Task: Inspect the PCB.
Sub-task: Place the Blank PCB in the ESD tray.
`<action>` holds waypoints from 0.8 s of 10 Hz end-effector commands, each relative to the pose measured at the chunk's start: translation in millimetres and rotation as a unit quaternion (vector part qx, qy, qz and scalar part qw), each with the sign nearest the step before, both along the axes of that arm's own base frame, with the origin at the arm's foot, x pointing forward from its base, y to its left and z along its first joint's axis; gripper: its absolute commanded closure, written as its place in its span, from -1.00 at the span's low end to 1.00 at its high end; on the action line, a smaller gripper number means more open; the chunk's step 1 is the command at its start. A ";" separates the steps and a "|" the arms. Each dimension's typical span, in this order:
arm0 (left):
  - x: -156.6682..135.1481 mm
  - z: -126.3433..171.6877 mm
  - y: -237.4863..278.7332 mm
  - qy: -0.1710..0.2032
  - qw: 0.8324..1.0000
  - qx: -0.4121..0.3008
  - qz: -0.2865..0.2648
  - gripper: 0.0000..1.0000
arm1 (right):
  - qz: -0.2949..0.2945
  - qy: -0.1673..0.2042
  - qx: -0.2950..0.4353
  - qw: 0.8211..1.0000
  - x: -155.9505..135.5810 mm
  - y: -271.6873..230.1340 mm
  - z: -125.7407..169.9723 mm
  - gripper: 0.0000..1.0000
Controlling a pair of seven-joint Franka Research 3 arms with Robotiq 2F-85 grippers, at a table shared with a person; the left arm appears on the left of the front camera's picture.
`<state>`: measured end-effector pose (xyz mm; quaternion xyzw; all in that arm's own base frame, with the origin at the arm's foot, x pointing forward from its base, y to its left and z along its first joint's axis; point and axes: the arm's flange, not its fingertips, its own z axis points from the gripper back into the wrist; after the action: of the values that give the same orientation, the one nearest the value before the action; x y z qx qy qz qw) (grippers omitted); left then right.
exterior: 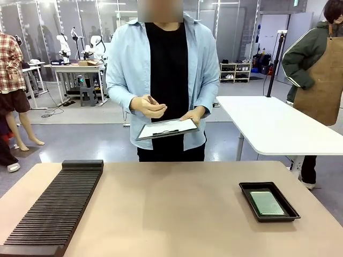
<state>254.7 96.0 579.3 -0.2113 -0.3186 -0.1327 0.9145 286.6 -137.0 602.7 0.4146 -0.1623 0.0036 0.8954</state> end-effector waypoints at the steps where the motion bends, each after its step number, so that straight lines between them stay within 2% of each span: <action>1: -1.4 0.1 -2.3 0.005 1.000 0.006 0.011 -0.99 | 0.004 -0.037 0.006 0.999 -11.9 4.5 -6.4 -1.00; 5: -1.4 0.1 -2.3 0.005 1.000 0.006 0.011 -0.99 | -0.013 -0.044 -0.007 0.999 -12.1 9.3 -11.3 -1.00; 6: -1.4 0.1 -2.3 0.005 1.000 0.006 0.011 -0.99 | -0.005 -0.025 0.000 1.000 -13.8 0.7 -1.6 -1.00; 8: -1.4 0.1 -2.3 0.005 1.000 0.006 0.011 -0.99 | -0.005 -0.025 0.000 1.000 -13.8 0.7 -1.6 -1.00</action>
<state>254.8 95.9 579.3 -0.2114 -0.3186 -0.1327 0.9144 273.5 -134.4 599.4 0.4103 -0.1875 0.0078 0.8924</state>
